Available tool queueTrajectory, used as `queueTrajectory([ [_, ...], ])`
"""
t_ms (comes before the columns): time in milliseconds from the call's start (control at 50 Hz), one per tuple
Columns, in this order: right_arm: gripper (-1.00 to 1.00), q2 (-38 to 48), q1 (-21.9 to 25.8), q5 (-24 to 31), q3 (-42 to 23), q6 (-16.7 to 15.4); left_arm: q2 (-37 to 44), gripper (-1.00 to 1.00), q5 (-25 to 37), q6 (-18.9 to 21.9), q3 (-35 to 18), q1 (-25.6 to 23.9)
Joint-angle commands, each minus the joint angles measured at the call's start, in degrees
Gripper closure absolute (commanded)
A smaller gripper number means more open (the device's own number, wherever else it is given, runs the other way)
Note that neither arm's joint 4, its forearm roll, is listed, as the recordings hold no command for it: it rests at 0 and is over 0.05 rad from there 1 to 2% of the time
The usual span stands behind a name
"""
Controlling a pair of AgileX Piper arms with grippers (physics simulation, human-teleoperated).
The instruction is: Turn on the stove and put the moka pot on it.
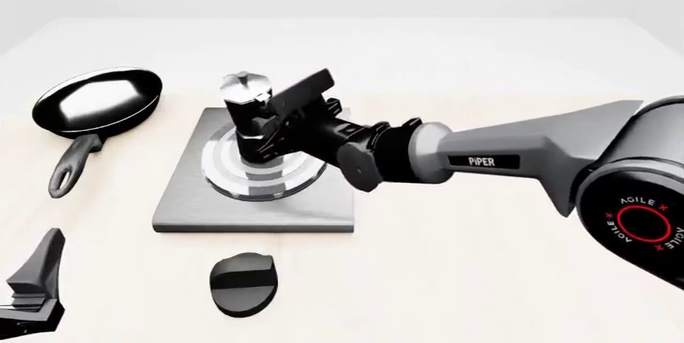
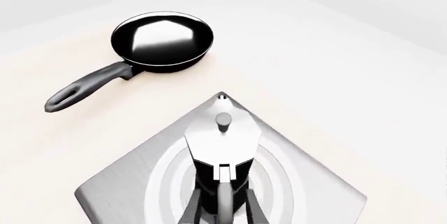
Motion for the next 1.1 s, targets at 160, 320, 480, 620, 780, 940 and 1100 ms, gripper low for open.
queueTrajectory([
  [160,-1.00,-4.78,0.46,-0.76,6.24,-2.91,0.00,-1.00,-0.09,-0.35,0.00,-0.07],
  [320,-1.00,-13.09,0.06,-3.21,15.54,-4.67,0.00,-1.00,0.02,-0.84,0.00,-0.73],
  [480,-1.00,-25.47,-0.37,-3.74,25.75,-6.20,0.00,-1.00,-0.13,-0.90,0.00,-1.13],
  [620,-1.00,-39.37,-1.70,-2.53,36.57,-5.53,0.00,-1.00,-0.35,-0.91,0.00,-1.56],
  [780,-1.00,-52.63,-4.54,-1.28,47.15,-4.44,0.00,-1.00,-0.18,-0.94,0.00,-2.64],
  [940,-1.00,-69.02,-11.07,3.32,56.11,-4.97,0.00,-1.00,-0.50,-1.25,0.00,-2.93],
  [1100,-1.00,-86.04,-13.63,8.80,63.75,-5.23,0.00,-1.00,-0.54,-0.99,0.00,-3.91],
])
